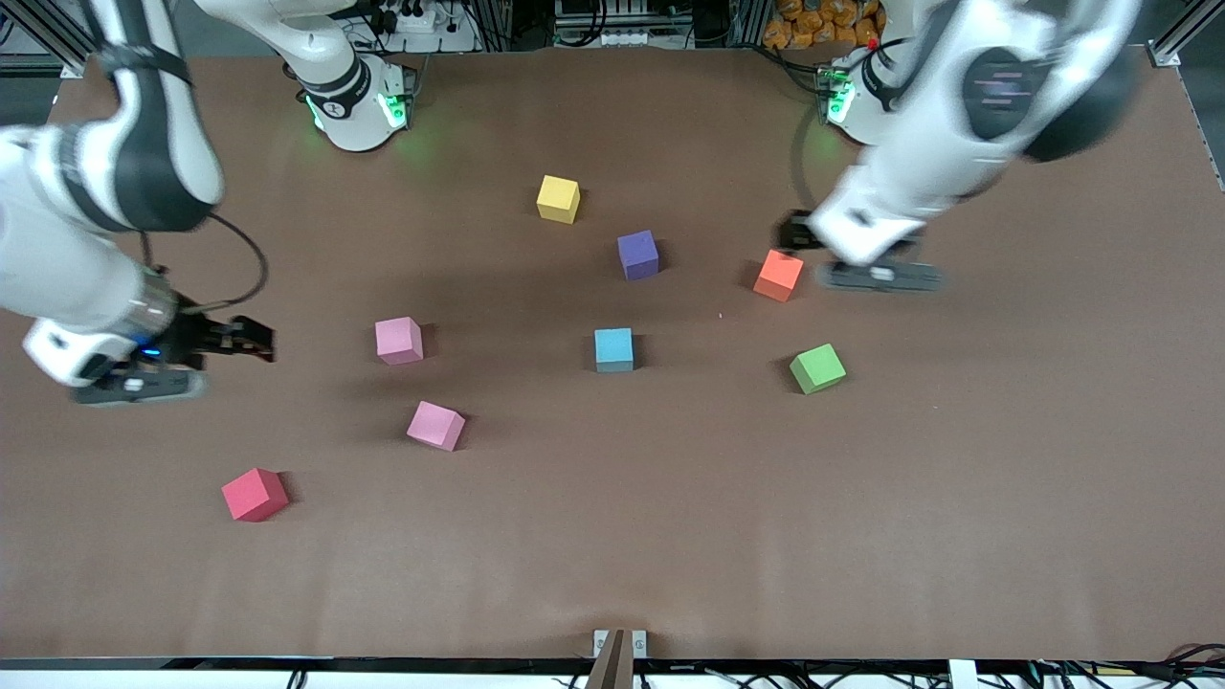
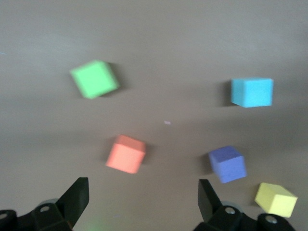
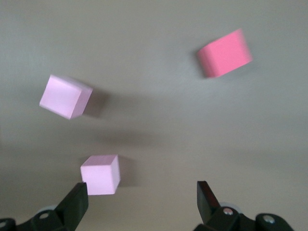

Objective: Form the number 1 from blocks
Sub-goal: 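Reach the right gripper to a pink cube while the left gripper reaches yellow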

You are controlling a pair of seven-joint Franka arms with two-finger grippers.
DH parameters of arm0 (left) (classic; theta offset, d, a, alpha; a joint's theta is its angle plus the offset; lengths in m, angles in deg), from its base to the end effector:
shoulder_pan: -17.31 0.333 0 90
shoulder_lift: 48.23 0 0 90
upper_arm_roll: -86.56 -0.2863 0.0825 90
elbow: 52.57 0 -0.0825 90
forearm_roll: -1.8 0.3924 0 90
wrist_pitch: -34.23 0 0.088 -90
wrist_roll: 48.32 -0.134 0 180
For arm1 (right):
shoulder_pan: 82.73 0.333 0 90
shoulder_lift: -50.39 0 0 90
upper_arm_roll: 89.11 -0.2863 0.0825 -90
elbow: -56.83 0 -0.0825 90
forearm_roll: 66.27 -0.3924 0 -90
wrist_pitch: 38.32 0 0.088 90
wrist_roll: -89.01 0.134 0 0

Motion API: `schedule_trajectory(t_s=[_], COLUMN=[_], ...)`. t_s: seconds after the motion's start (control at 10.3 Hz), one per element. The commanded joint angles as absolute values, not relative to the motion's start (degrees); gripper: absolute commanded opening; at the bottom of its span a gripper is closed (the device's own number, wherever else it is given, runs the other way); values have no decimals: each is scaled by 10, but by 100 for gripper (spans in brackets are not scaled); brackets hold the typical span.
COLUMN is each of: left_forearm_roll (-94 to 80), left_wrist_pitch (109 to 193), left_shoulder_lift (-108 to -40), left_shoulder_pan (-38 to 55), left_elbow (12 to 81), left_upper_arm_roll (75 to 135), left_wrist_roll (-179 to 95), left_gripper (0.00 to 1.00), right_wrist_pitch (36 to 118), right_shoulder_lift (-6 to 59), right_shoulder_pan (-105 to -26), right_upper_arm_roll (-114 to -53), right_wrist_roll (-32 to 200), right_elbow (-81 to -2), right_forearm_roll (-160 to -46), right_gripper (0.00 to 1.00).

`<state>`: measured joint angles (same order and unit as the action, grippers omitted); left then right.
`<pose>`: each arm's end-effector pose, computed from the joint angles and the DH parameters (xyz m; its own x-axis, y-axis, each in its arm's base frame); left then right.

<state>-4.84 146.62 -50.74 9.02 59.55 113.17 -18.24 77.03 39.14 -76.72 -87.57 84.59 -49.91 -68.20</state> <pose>0.4613 -0.3328 0.3929 0.9946 -0.0421 -0.0951 -0.0336 -0.9955 0.0891 0.6017 0.0502 0.3486 0.9891 0.1404 -0.0441 0.1393 -0.9899 -0.0280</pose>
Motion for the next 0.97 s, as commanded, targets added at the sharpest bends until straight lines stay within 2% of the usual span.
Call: schedule_trajectory(t_s=[0.0,0.1,0.19,0.39,0.58,0.87], left_forearm_roll=[-54,-45,-16,82,242,334], left_wrist_pitch=[1597,1632,1642,1647,1647,1647], left_shoulder_lift=[-499,-519,-549,-636,-746,-873], left_shoulder_pan=[92,84,59,-40,-104,-147], left_elbow=[689,693,685,653,593,498], left_upper_arm_roll=[1253,1297,1309,1309,1307,1304], left_wrist_roll=[-70,-12,32,159,303,350], left_gripper=[100,100,100,100,100,100], right_wrist_pitch=[800,802,800,801,802,803], right_shoulder_lift=[369,348,328,303,280,270], right_shoulder_pan=[-766,-764,-754,-735,-730,-719], right_upper_arm_roll=[-893,-894,-894,-893,-893,-894], right_wrist_roll=[821,811,811,811,811,811], right_elbow=[-558,-563,-564,-563,-564,-568], right_forearm_roll=[-726,-730,-730,-730,-730,-742], right_gripper=[100,100,100,100,100,100])
